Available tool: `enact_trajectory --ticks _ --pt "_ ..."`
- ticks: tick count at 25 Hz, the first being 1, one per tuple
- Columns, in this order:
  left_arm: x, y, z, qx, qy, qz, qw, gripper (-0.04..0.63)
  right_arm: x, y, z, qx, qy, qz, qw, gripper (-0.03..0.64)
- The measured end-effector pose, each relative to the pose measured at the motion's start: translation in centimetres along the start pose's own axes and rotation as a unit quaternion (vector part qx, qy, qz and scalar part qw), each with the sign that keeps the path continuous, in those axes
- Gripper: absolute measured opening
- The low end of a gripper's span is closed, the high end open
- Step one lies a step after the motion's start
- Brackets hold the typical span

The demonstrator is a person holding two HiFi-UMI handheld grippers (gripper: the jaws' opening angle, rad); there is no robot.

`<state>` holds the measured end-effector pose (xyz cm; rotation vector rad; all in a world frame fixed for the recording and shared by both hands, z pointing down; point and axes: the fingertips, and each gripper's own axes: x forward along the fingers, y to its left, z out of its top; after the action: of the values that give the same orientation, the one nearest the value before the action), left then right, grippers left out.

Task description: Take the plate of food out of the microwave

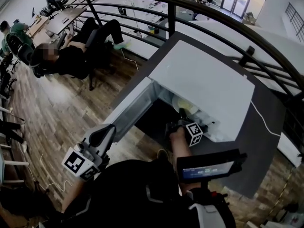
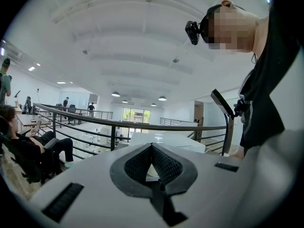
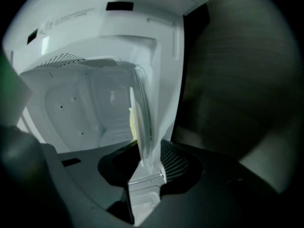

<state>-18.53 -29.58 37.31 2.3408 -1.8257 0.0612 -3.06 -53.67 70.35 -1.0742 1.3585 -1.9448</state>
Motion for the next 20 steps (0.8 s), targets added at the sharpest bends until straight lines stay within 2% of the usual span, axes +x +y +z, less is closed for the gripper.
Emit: enact_trajectory --ticks 3,4,11,20 --pt "-0.3 -0.4 -0.1 -0.001 0.002 -0.006 1.0 0.005 -0.9 0.5 -0.5 -0.009 0.007 0.013 1.0 0.035" --pt "-0.6 -0.5 -0.2 -0.002 0.003 -0.007 1.0 0.005 -1.3 0.6 -0.7 -0.012 0.01 0.013 1.0 0.025" --pt "-1.0 -1.2 0.0 0.0 -0.006 -0.026 0.9996 0.005 -2.7 -0.2 -1.4 -0.024 0.028 0.015 0.999 0.025" --pt "-3.5 -2.4 -0.4 -0.003 -0.015 -0.063 0.9979 0.005 -7.8 -0.7 -4.0 -0.036 0.053 0.028 0.998 0.026"
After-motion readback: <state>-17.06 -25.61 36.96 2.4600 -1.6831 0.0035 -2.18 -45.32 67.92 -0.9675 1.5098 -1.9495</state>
